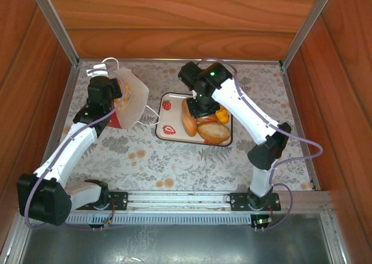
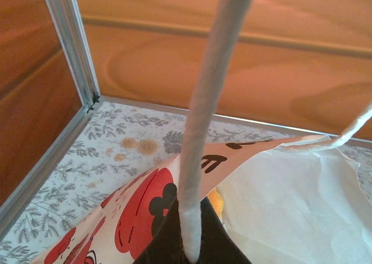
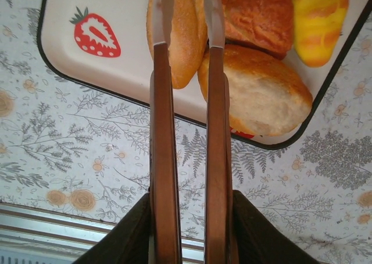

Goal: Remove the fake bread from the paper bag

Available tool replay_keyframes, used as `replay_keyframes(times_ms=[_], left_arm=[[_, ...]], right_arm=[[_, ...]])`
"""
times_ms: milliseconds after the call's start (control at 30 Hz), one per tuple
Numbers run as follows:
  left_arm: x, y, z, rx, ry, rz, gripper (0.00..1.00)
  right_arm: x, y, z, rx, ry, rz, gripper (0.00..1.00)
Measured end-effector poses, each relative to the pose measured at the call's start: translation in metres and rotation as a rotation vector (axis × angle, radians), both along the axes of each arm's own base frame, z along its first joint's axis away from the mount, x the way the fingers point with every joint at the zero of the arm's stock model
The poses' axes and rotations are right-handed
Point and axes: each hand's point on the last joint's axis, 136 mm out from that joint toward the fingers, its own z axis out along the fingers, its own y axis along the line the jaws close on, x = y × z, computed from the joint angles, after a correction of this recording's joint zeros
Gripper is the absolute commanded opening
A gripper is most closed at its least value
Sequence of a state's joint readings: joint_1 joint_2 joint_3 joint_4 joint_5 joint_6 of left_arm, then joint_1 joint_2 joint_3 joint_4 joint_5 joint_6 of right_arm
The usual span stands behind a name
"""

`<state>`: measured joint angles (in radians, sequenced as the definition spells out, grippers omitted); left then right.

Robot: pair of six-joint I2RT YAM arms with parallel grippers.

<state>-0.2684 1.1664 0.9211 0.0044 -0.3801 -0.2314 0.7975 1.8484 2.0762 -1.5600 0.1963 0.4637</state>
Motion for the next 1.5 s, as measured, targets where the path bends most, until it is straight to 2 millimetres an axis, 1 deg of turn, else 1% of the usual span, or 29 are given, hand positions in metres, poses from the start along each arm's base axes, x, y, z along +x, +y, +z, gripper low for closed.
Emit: replay_keyframes(times_ms=[133, 300, 433, 500, 567, 633, 700, 800, 867, 933, 1033, 1200, 1300, 1500], left_arm=[[0.002, -0.011, 0.000, 0.004, 0.007, -0.068, 0.00], [0.009, -0.028, 0.000, 0.011, 0.018, -0.162, 0.00], [0.015, -0.039, -0.002, 0.016, 0.029, -0.214, 0.00], [0.018, -0.042, -0.004, 0.016, 0.036, -0.227, 0.00], [0.021, -0.046, -0.006, 0.015, 0.043, -0.238, 0.00], [0.023, -0.050, -0.009, 0.015, 0.050, -0.250, 0.00], [0.024, -0.056, -0.011, 0.018, 0.053, -0.265, 0.00], [0.022, -0.066, -0.011, 0.030, 0.051, -0.292, 0.00], [0.020, -0.073, -0.009, 0.036, 0.044, -0.311, 0.00], [0.018, -0.081, -0.009, 0.047, 0.039, -0.332, 0.00], [0.015, -0.090, -0.009, 0.064, 0.036, -0.356, 0.00], [0.007, -0.096, -0.013, 0.080, 0.028, -0.381, 0.00], [0.003, -0.096, -0.014, 0.082, 0.020, -0.380, 0.00], [-0.002, -0.098, -0.015, 0.068, 0.011, -0.377, 0.00]], right_arm=[[-0.001, -0.003, 0.021, 0.068, -0.056, -0.013, 0.32], [-0.006, 0.006, 0.052, 0.237, -0.127, -0.007, 0.33], [-0.018, 0.020, 0.083, 0.431, -0.171, 0.029, 0.33], [-0.023, 0.031, 0.098, 0.518, -0.186, 0.053, 0.33], [-0.026, 0.042, 0.107, 0.574, -0.194, 0.078, 0.33], [-0.028, 0.056, 0.111, 0.610, -0.190, 0.107, 0.33], [-0.029, 0.073, 0.108, 0.617, -0.170, 0.137, 0.33], [-0.026, 0.099, 0.099, 0.609, -0.144, 0.170, 0.32], [-0.022, 0.115, 0.086, 0.590, -0.121, 0.183, 0.32], [-0.020, 0.124, 0.072, 0.565, -0.095, 0.188, 0.32], [-0.019, 0.130, 0.053, 0.528, -0.059, 0.186, 0.32], [-0.018, 0.128, 0.040, 0.496, -0.042, 0.166, 0.33], [-0.015, 0.126, 0.028, 0.468, -0.033, 0.144, 0.36], [-0.004, 0.131, 0.002, 0.401, -0.034, 0.108, 0.41]])
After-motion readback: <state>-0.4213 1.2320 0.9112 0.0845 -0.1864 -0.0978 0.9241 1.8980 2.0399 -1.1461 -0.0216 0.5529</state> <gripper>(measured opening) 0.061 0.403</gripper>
